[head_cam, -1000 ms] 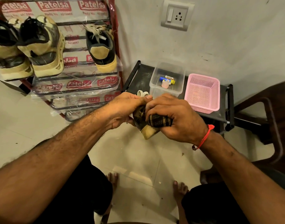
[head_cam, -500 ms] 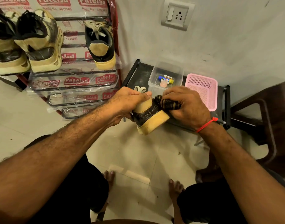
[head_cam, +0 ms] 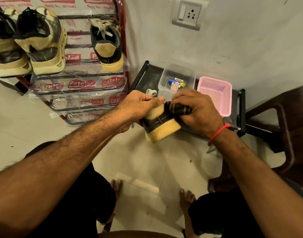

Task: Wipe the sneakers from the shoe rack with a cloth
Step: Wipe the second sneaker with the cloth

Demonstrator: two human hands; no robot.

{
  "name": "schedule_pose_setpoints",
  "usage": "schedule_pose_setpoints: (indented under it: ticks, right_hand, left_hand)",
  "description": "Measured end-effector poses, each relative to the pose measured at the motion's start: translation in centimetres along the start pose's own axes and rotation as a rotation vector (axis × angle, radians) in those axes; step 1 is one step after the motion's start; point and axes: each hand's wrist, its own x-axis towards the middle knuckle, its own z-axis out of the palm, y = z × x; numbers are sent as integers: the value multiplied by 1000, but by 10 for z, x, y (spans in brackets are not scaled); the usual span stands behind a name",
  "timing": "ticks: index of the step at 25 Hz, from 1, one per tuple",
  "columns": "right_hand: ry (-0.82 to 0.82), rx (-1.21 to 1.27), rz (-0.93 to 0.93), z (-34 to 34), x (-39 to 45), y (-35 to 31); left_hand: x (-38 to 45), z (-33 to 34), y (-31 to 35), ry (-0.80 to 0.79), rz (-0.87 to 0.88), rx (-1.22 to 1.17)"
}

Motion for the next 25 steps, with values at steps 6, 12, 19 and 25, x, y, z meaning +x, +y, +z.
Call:
schedule_pose_setpoints:
  ticks: [6, 12, 19, 25]
  right_hand:
    - [-122, 154, -110, 0, -1, -27]
    - [147, 145, 396, -7, -3, 16]
    - [-105, 332, 299, -7, 5, -18]
    - [-138, 18, 266, 2, 1, -8]
  left_hand:
    - [0, -5, -5, -7, 22, 107]
    - [7, -5, 3, 45, 46, 12]
    - [8, 2, -2, 107, -12, 86]
    - [10, 9, -7, 4, -156, -144]
